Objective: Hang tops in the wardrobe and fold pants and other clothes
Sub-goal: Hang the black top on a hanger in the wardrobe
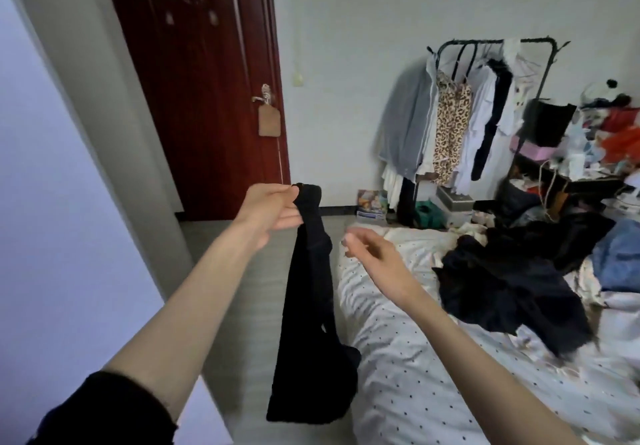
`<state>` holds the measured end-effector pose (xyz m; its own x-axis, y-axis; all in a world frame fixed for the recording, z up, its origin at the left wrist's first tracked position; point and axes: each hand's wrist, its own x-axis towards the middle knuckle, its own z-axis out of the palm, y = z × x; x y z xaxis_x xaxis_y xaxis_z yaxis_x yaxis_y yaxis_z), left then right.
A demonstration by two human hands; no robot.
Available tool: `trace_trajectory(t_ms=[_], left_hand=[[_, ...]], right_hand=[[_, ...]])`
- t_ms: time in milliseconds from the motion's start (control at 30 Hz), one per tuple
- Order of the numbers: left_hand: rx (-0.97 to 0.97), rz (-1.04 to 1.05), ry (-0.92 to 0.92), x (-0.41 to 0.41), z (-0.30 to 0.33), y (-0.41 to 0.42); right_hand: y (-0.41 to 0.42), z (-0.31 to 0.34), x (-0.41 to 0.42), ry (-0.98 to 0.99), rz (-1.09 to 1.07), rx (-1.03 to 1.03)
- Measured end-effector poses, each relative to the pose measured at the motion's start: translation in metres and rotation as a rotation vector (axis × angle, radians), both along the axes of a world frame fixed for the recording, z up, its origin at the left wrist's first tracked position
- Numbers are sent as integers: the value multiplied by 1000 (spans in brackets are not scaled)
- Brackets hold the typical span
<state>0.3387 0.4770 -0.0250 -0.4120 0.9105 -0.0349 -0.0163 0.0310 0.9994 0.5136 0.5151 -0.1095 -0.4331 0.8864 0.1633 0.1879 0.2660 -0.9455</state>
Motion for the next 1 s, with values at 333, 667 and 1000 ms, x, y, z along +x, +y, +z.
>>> trace_trajectory(t_ms=[333,667,1000], left_hand=[[77,311,-86,-91,-4,-48],[-70,27,677,-101,-74,-99],[-155,398,754,-92,-94,-98]], right_hand=[[1,0,-92,-116,208,52],[-8,30,-152,-284,320,27],[-19,42,-190,-245,280,-98]])
